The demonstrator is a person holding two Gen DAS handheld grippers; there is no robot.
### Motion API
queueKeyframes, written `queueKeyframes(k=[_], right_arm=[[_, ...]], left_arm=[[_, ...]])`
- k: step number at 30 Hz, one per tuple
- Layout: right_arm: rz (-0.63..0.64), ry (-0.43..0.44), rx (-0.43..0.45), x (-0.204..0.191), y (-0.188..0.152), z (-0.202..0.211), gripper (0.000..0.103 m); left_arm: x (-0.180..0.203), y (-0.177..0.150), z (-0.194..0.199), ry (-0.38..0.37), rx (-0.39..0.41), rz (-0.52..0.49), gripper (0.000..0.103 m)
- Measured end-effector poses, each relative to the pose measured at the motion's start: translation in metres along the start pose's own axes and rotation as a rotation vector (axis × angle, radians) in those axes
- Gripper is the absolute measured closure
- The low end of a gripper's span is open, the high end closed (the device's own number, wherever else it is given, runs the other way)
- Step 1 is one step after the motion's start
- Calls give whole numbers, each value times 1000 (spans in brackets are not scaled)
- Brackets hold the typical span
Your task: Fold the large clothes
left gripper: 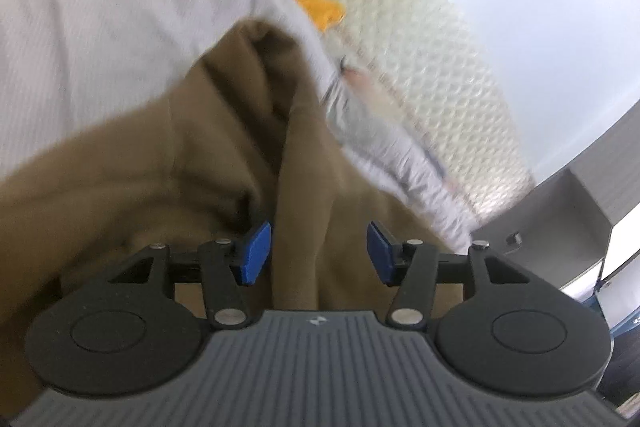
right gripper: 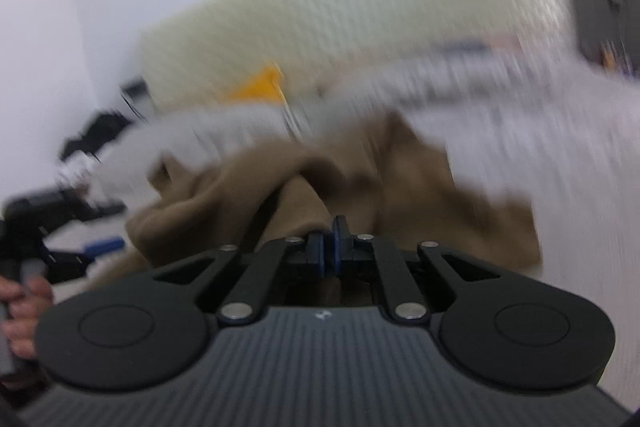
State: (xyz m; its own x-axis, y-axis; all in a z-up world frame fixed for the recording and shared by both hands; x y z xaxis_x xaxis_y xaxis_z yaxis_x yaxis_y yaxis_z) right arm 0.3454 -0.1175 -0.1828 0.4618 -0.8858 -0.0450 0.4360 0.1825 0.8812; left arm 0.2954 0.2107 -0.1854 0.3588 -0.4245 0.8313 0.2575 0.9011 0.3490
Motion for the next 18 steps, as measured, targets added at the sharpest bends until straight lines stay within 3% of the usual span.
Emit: queueKeyframes(k=[5,12,14,15,16,18], right_arm=[[-50,15,-56,8,0,-11,94],[-217,173,-141,34,-14,-13,89],[-253,238,-160,42,-12,-13,69],[-264,259,-164,46,-12,-11,48],[-273,271,-160,49,-10,-8,38],[-298,299,-142,56,-8,-2,38]], left_arm=[[-3,-18,-12,77,-55,-22,37],[-17,-27,-39,87,-157,45,36],[-17,-27,-41,84,-168,46,36],[-16,-28,-43,85,-168,43,36],[-16,-28,-43,83,-169,43,36],[-16,-28,-43,76,-173,45,37]])
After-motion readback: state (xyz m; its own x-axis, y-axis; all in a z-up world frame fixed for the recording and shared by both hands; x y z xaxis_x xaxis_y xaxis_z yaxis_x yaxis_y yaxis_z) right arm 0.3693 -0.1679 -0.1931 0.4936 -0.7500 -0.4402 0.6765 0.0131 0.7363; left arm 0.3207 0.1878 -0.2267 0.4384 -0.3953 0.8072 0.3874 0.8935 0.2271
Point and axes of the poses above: each gripper's, at about its wrist camera, not at the fingertips, and z roughly against the way its jaws point, x to its right, y to its top, the point moved 1 cm from there along -z, roughly the way its jaws point, and after that the axes turned 12 degrees about z, right-handed, at the moved point
